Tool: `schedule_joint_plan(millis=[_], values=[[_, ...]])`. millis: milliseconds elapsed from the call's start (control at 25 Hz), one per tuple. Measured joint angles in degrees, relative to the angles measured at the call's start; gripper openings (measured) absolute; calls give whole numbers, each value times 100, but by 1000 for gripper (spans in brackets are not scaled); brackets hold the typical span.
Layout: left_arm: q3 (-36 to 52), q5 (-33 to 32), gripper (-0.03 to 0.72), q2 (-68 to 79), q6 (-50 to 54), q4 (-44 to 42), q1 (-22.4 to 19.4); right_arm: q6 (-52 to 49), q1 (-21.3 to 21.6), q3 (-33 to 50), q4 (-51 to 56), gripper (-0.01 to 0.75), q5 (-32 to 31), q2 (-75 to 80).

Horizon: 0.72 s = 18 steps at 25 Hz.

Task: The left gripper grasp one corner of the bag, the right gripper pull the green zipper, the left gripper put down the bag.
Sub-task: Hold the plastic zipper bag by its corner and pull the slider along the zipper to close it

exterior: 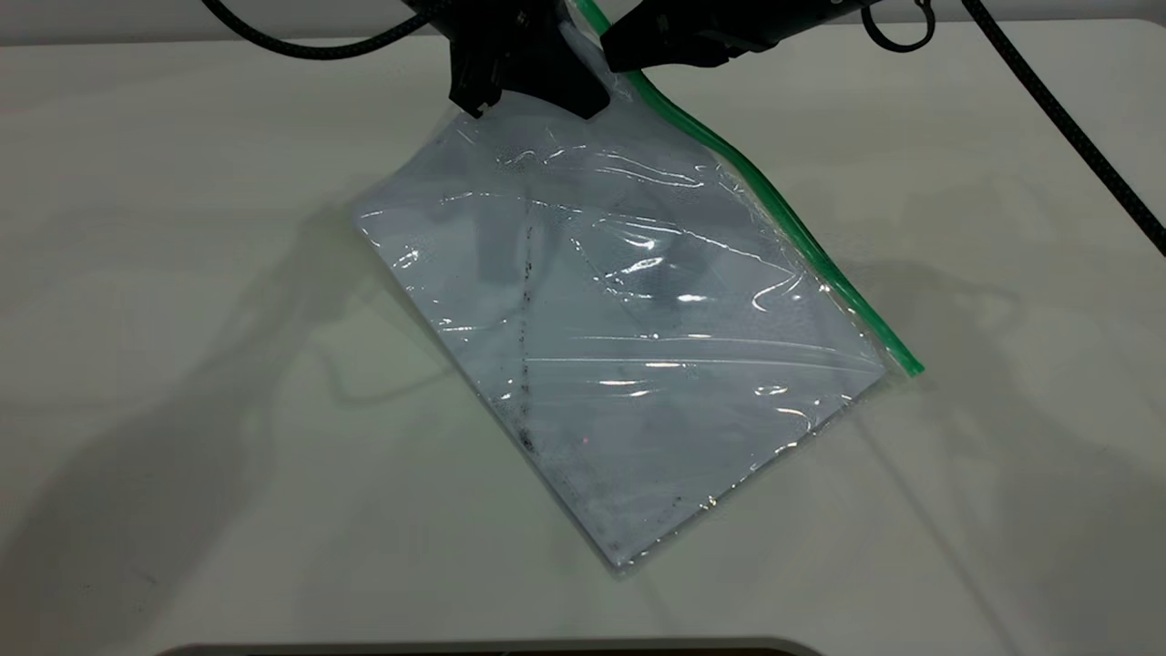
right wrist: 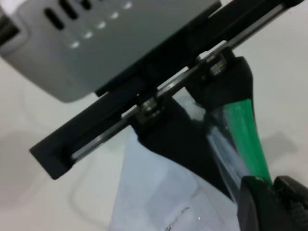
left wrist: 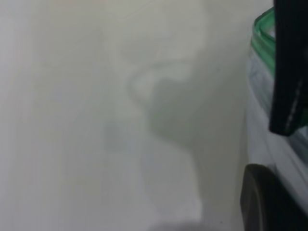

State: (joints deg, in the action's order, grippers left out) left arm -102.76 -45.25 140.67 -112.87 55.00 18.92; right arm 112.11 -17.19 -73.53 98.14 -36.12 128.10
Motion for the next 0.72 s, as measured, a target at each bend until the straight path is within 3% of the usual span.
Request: schedule_joint_plan(millis=[720], values=[[12,-236,51,-386,115,-84,-255,16,35,-56,-165,36,238,-43]])
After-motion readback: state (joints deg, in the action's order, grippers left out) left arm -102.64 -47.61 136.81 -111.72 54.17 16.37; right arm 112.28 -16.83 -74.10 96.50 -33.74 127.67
